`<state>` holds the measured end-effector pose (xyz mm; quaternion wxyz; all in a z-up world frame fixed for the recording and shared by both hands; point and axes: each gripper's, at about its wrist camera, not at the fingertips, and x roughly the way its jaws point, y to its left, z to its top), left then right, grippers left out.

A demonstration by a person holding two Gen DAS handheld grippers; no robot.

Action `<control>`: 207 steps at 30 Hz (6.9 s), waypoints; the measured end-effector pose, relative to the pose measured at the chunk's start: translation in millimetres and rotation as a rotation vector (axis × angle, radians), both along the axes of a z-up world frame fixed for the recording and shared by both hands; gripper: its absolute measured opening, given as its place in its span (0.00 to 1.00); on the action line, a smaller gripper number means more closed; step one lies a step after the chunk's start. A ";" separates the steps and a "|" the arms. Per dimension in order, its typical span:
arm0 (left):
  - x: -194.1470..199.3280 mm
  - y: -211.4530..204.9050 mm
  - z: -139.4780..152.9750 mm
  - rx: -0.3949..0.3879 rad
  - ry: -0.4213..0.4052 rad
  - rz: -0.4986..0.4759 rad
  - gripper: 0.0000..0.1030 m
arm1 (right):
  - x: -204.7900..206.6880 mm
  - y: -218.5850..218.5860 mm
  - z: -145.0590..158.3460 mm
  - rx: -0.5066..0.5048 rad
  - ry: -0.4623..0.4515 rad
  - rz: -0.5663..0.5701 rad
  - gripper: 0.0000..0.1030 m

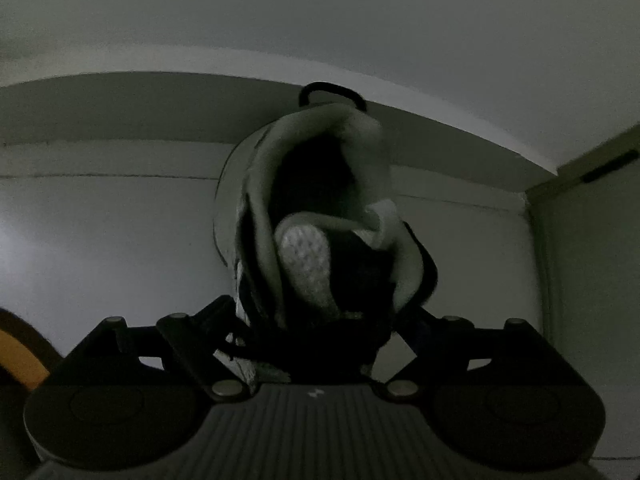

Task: Organize scattered shoes
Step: 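Lower the held grey-white sneaker with the right gripper toward the wall base, then set the grey-white sneaker upright against the wall and open the right gripper, then move the left tool down to the white sneaker with the Aiduo tongue label, then close the left gripper on the Aiduo sneaker's heel collar, then lift the Aiduo sneaker with the left gripper and carry it toward the wall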

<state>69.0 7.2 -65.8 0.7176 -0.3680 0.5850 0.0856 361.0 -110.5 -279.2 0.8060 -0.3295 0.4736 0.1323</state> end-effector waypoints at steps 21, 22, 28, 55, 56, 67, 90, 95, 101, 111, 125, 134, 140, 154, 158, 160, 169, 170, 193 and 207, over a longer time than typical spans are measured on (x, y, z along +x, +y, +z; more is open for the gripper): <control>12.2 -55.0 18.4 -0.021 -0.045 -0.109 0.84 | -42.0 -131.2 93.2 0.041 0.003 -0.021 0.92; 11.5 -54.8 17.2 -0.027 -0.040 -0.101 0.84 | -46.3 -141.6 91.0 0.033 -0.006 -0.040 0.93; 12.5 -54.4 14.5 -0.036 -0.029 -0.101 0.85 | -60.9 -172.5 70.3 -0.010 0.006 -0.063 0.96; 6.7 -59.3 -1.1 -0.033 0.024 -0.130 0.87 | -54.7 -181.3 11.6 -0.166 0.120 -0.100 0.82; 7.1 -60.6 -1.3 -0.036 0.024 -0.133 0.87 | -56.4 -181.1 12.4 -0.173 0.137 -0.086 0.81; 14.6 -80.4 4.1 -0.067 0.002 -0.263 0.87 | -104.7 -172.0 26.9 -0.143 0.190 0.044 0.80; 6.6 -118.6 -0.5 -0.033 -0.013 -0.511 0.87 | -179.6 -199.8 106.5 0.095 0.047 -0.159 0.89; 7.4 -134.6 -4.1 0.016 -0.031 -0.588 0.88 | -225.8 -223.5 151.2 0.223 0.014 -0.238 0.89; -8.5 -171.5 -26.8 0.038 0.011 -0.683 0.87 | -297.3 -253.5 195.3 0.232 -0.079 -0.268 0.93; -62.9 -254.9 -43.7 0.070 -0.062 -0.964 0.70 | -383.9 -330.3 214.3 0.207 -0.072 -0.438 0.93; -91.6 -324.7 -134.9 0.054 -0.002 -1.006 0.84 | -357.5 -333.0 211.4 0.371 -0.061 -0.446 0.93; -92.3 -351.9 -173.0 0.097 -0.034 -1.027 0.83 | -353.7 -336.5 217.7 0.457 -0.067 -0.482 0.93; -97.6 -358.9 -188.9 0.058 -0.077 -1.013 0.73 | -355.9 -335.7 229.8 0.478 -0.126 -0.483 0.93; -117.5 -382.0 -184.8 0.207 -0.176 -1.079 0.72 | -360.1 -335.8 245.4 0.555 -0.157 -0.465 0.93; -122.6 -383.1 -176.6 0.233 -0.208 -1.062 0.73 | -360.7 -333.5 245.7 0.563 -0.155 -0.457 0.93; -118.4 -387.4 -172.7 0.218 -0.208 -1.065 0.93 | -359.7 -334.1 245.1 0.570 -0.149 -0.464 0.93; -84.3 -401.5 -196.0 0.201 -0.144 -1.073 0.92 | -360.8 -334.6 245.6 0.581 -0.160 -0.473 0.93; -84.0 -404.0 -198.5 0.210 -0.141 -1.077 0.92 | -360.8 -335.0 245.9 0.581 -0.163 -0.476 0.93; -90.3 -406.0 -204.7 0.301 -0.118 -1.128 0.82 | -358.4 -342.5 243.3 0.632 -0.163 -0.513 0.93; -81.7 -307.8 -160.1 0.342 -0.078 -0.956 0.81 | -353.0 -325.3 213.0 0.588 -0.028 -0.475 0.93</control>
